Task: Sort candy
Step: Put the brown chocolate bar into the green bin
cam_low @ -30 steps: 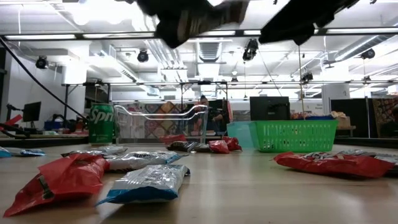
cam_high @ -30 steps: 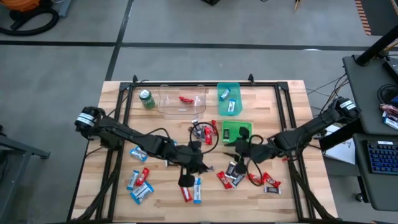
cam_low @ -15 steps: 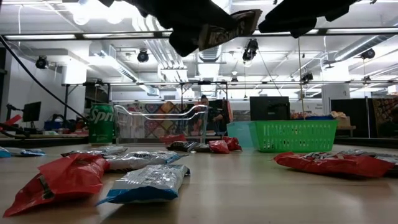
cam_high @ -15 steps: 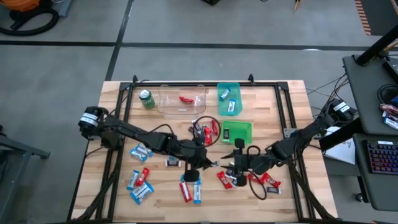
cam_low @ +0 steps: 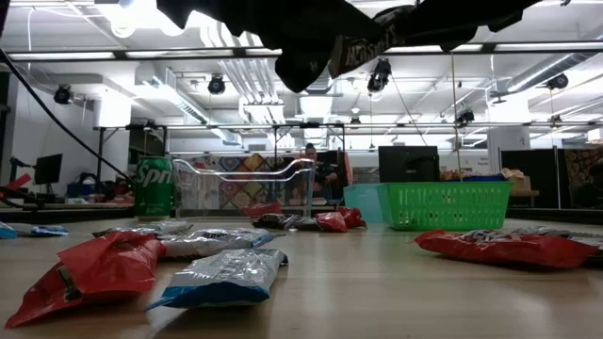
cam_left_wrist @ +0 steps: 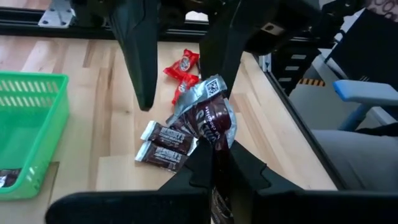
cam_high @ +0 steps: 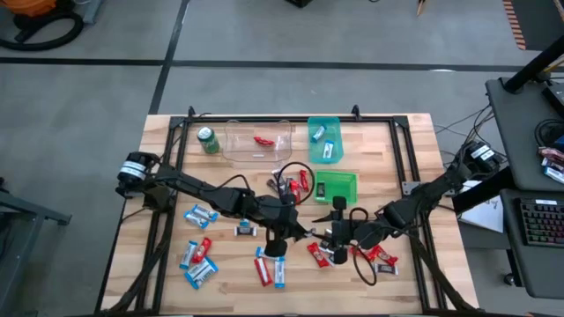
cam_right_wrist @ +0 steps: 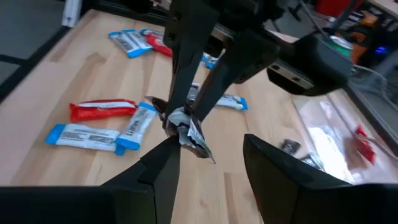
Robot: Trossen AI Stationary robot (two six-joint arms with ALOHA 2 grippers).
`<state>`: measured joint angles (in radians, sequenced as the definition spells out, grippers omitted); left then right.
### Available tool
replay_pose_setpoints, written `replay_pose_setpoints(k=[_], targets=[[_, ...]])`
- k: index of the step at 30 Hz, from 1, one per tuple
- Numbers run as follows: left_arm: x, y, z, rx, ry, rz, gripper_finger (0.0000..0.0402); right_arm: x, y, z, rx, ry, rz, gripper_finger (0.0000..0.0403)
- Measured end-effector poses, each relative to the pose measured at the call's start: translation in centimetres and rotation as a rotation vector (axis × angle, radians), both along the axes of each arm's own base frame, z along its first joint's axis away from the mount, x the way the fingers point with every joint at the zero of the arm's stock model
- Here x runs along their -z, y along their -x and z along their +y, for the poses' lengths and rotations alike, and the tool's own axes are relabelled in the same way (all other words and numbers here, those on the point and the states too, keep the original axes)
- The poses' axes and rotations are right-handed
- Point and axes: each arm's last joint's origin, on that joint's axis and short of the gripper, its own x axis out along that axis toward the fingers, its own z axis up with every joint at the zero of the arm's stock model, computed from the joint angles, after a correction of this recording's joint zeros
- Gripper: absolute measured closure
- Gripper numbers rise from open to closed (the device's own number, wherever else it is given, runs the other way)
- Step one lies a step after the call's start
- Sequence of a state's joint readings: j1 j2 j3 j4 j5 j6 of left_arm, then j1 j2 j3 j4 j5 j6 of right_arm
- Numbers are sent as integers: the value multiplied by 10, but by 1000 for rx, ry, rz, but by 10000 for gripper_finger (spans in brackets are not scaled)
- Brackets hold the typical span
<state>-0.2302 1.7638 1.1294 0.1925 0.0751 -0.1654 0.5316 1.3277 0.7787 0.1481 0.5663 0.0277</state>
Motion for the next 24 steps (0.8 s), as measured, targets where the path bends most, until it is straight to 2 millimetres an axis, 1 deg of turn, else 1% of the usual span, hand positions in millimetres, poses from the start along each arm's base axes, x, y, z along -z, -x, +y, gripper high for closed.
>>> replay_pose_setpoints(k=[4,7,9,12,16,20,24], targets=[[-2,-1,1,0,2,-18,398,-2,-1,1,-24,-13,-6,239],[-4,-1,2,5,-11,-37,398,-3,-2,1,-42,13,-15,252],[-4,-1,2,7,-14,-39,398,-4,-2,2,-65,27,-22,267],[-3,-2,2,5,-13,-42,391,-5,-2,3,-85,41,-24,307],[-3,-2,2,-1,-16,-42,364,-5,-2,3,-95,60,-24,379],[-5,0,6,-3,-37,-27,322,-7,-2,2,-85,64,-24,388],[-11,8,16,-27,-64,35,287,-11,0,-4,-29,39,-5,388]])
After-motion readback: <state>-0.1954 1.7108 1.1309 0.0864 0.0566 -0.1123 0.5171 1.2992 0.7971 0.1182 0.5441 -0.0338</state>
